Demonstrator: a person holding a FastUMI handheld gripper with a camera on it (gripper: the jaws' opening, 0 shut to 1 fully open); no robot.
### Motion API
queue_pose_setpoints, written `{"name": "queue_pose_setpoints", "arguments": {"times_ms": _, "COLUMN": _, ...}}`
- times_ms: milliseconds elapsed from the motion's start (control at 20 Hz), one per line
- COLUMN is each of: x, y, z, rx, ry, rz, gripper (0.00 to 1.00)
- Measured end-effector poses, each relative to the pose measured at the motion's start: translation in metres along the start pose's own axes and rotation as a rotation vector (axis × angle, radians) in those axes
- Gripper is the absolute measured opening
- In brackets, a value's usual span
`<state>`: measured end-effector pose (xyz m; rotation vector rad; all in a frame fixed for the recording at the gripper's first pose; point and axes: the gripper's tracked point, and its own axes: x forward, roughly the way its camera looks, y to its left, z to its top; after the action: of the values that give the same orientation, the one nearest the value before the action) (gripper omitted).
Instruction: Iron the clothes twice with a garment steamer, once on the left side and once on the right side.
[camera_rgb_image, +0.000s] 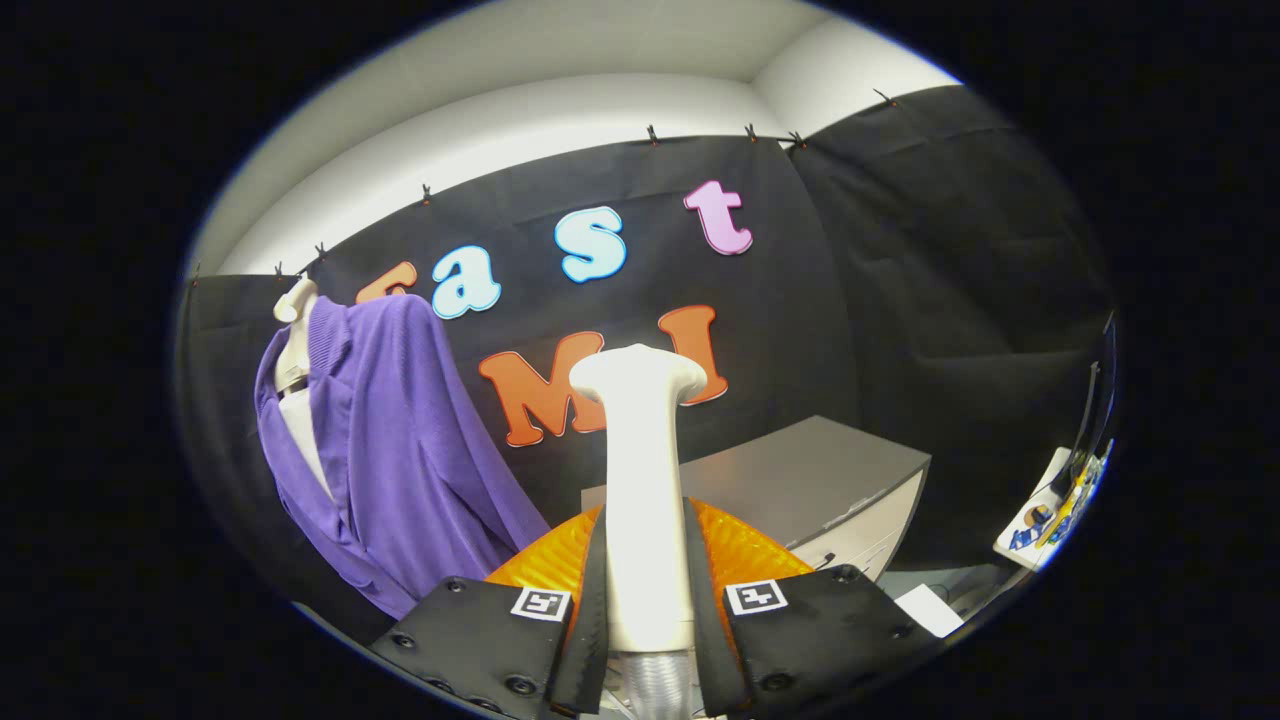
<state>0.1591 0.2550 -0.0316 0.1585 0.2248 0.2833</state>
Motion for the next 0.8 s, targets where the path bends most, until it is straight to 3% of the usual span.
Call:
{"name": "queue_pose_setpoints", "arguments": {"times_ms": 250, "x": -0.060, "y": 0.041, "z": 0.003, "rx": -0.033, "ry": -0.066, "rz": 0.069, "gripper": 0.43}}
{"name": "queue_pose_setpoints", "arguments": {"times_ms": 550, "x": -0.085, "y": 0.122, "z": 0.001, "rx": -0.032, "ry": -0.102, "rz": 0.133, "gripper": 0.43}}
{"name": "queue_pose_setpoints", "arguments": {"times_ms": 800, "x": -0.087, "y": 0.197, "z": -0.014, "rx": -0.048, "ry": -0.135, "rz": 0.133, "gripper": 0.43}}
